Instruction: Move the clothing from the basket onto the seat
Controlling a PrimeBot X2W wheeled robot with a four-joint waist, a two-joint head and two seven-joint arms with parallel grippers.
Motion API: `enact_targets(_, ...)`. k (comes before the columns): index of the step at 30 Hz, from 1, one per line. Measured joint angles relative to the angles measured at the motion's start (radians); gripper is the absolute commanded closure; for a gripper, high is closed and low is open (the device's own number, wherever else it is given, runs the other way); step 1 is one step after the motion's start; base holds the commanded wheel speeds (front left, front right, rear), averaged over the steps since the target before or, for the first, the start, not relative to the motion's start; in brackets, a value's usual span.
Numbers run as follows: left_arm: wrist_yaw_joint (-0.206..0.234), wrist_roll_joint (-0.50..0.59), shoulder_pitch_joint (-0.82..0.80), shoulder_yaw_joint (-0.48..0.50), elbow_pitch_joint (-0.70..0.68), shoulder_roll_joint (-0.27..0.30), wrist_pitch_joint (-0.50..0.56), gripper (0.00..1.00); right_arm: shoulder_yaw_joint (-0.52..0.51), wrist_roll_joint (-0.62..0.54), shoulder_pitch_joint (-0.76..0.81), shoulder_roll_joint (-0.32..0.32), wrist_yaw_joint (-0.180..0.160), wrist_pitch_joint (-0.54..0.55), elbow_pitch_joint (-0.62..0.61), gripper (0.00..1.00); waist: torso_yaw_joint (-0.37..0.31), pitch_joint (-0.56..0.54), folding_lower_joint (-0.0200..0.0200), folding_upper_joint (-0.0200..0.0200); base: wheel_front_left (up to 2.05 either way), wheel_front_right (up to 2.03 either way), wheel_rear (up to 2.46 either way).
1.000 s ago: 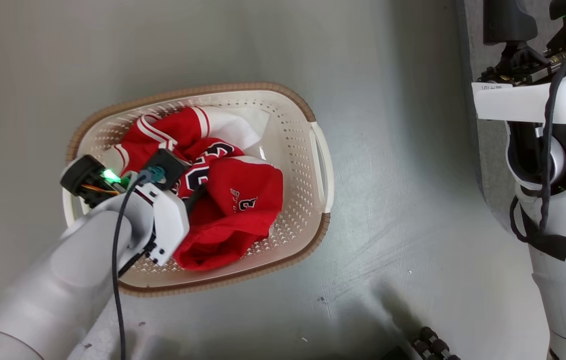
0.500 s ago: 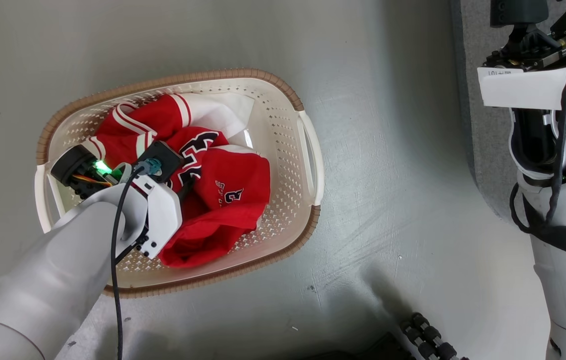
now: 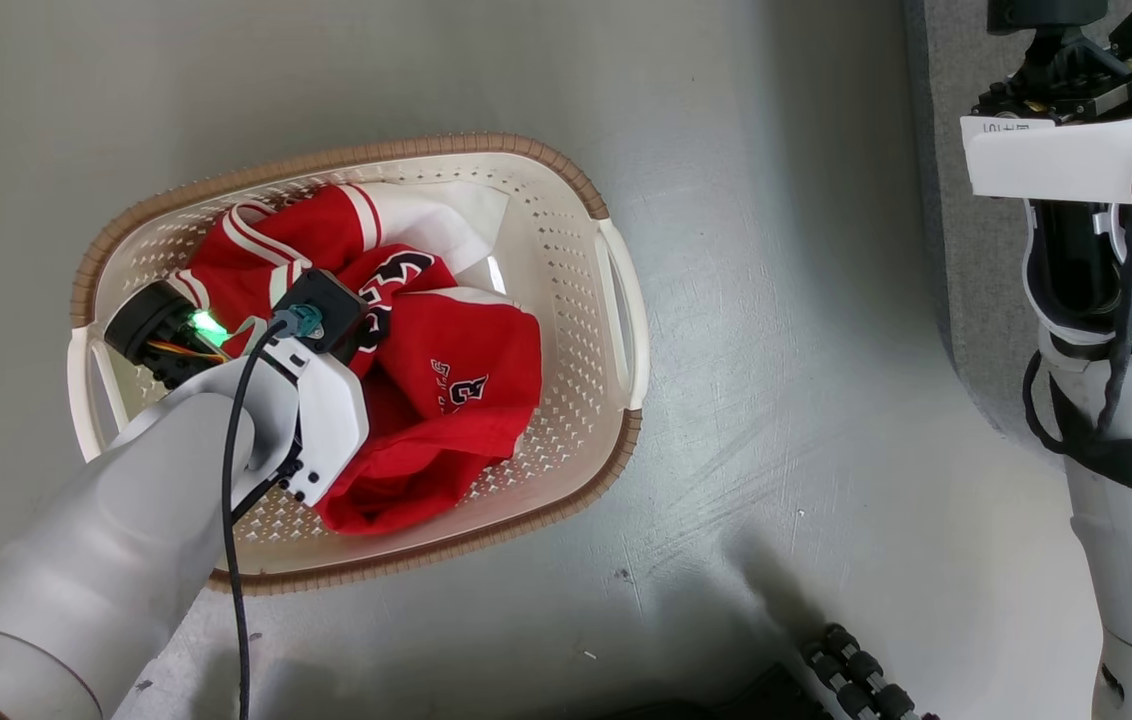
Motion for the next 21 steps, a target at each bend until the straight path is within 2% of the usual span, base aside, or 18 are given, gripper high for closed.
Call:
enact_targets(7, 0.0, -0.032, 0.0, 0.003, -0.001, -0.005, -0.012, 1.0, -0.001, 0.0, 0.0, 0.0, 0.0, 0.0, 0.006, 0.0, 0.006, -0.011, 0.0, 0.0, 0.0, 0.0, 0.0)
enact_targets(21, 0.0, -0.13, 0.019, 0.104, -0.021, 0.007, -0.151, 1.0, -0.015, -0.007, 0.0, 0.0, 0.0, 0.0, 0.023, 0.0, 0.03, -0.058, 0.0, 0.0, 0.0, 0.0, 0.0)
